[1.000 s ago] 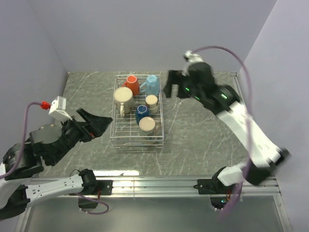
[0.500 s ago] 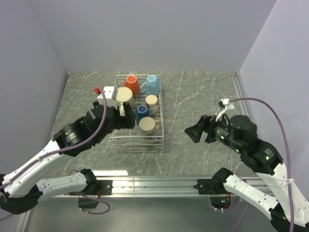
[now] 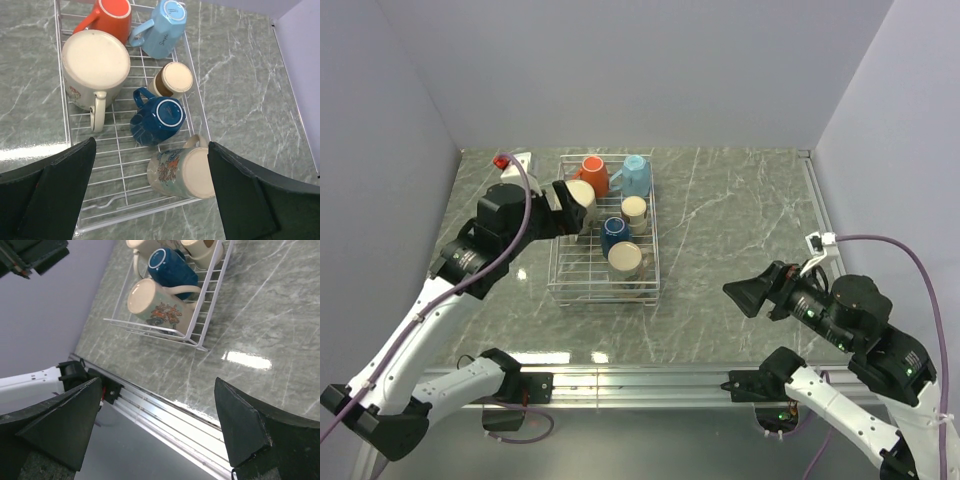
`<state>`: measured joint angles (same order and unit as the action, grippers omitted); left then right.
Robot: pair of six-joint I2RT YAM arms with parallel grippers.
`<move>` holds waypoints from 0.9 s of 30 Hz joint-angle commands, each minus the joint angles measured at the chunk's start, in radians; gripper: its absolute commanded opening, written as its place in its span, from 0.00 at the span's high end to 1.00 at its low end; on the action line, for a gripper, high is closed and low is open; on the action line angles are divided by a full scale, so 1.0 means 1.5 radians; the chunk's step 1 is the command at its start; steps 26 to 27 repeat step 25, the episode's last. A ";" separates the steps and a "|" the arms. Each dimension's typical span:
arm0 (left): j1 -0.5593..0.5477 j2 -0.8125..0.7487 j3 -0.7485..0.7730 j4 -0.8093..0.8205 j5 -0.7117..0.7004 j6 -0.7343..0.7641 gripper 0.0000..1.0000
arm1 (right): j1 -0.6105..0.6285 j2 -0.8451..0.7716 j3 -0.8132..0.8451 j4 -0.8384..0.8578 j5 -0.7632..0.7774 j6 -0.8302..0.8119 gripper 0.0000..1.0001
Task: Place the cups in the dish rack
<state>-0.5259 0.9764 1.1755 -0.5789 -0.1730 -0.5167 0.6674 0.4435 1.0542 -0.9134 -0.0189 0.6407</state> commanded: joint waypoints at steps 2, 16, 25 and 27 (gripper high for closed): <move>0.012 -0.013 -0.013 0.024 0.044 0.007 0.01 | 0.002 -0.021 -0.003 0.023 0.010 0.014 0.00; 0.012 -0.078 -0.052 0.006 0.004 -0.004 0.01 | 0.002 -0.069 -0.021 0.040 -0.001 0.025 0.00; 0.012 -0.107 -0.068 -0.008 -0.053 -0.007 0.01 | 0.003 -0.070 -0.026 0.027 0.005 0.047 0.00; 0.012 -0.107 -0.068 -0.008 -0.053 -0.007 0.01 | 0.003 -0.070 -0.026 0.027 0.005 0.047 0.00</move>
